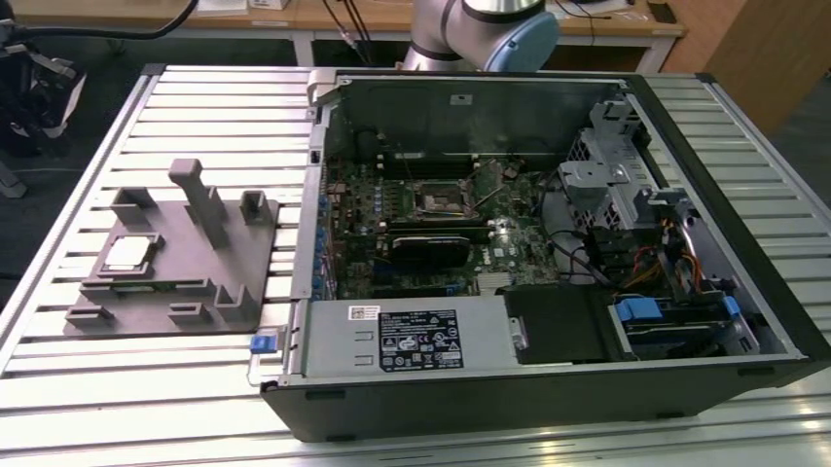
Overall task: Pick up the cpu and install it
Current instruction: 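Pick up the cpu and move it towards the insertion slot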
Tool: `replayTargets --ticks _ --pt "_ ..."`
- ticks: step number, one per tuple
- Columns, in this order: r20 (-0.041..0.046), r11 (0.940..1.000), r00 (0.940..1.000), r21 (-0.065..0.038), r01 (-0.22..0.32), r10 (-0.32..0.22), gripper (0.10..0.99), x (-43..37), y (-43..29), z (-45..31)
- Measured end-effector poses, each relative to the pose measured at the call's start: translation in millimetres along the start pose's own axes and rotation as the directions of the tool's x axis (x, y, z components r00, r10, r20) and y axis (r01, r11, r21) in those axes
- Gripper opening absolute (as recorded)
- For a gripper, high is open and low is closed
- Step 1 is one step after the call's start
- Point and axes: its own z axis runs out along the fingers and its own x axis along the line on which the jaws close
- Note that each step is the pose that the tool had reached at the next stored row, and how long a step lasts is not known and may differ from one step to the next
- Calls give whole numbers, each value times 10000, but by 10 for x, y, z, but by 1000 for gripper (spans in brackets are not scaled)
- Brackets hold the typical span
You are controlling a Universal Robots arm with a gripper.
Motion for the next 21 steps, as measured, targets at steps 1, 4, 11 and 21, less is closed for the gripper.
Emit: replayTargets --ticks 1,4,11,21 --pt "-12 10000 10000 2 -1 1 106 1 0 2" --pt "-19 10000 10000 3 -2 2 106 2 0 8" --pt "-19 10000 10000 2 -3 3 106 1 -2 29" --pt "-20 10000 10000 2 -2 2 106 1 -5 60"
